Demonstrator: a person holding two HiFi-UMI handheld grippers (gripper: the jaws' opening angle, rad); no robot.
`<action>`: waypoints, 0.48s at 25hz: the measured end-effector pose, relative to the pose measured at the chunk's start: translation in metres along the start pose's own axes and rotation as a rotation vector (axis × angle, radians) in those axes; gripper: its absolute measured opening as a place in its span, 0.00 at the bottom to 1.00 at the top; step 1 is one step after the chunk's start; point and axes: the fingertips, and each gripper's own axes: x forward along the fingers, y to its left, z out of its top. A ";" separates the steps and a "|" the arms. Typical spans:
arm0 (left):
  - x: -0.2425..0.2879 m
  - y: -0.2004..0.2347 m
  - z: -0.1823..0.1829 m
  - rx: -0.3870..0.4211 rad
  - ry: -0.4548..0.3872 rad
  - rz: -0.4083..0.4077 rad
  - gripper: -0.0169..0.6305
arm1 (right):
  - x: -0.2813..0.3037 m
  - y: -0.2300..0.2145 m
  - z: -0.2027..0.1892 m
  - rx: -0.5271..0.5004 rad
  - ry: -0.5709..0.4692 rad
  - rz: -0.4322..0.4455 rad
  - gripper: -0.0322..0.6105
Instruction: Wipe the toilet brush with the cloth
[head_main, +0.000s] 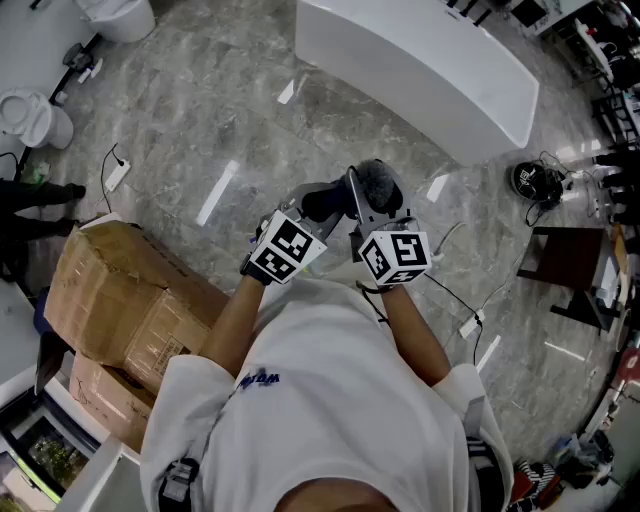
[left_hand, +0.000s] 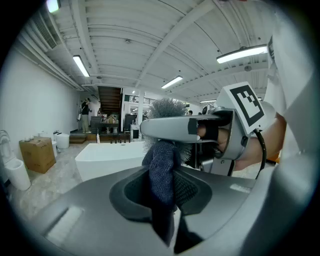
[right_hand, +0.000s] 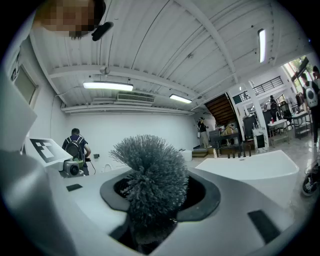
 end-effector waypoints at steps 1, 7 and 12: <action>-0.001 -0.004 0.000 0.006 0.004 -0.007 0.14 | -0.003 0.002 0.000 0.001 0.003 0.009 0.37; -0.004 -0.014 -0.005 0.058 0.041 -0.022 0.14 | -0.017 0.004 0.001 -0.067 0.015 0.009 0.41; -0.003 -0.016 -0.012 0.081 0.070 -0.046 0.14 | -0.025 0.003 -0.003 -0.083 0.030 0.010 0.42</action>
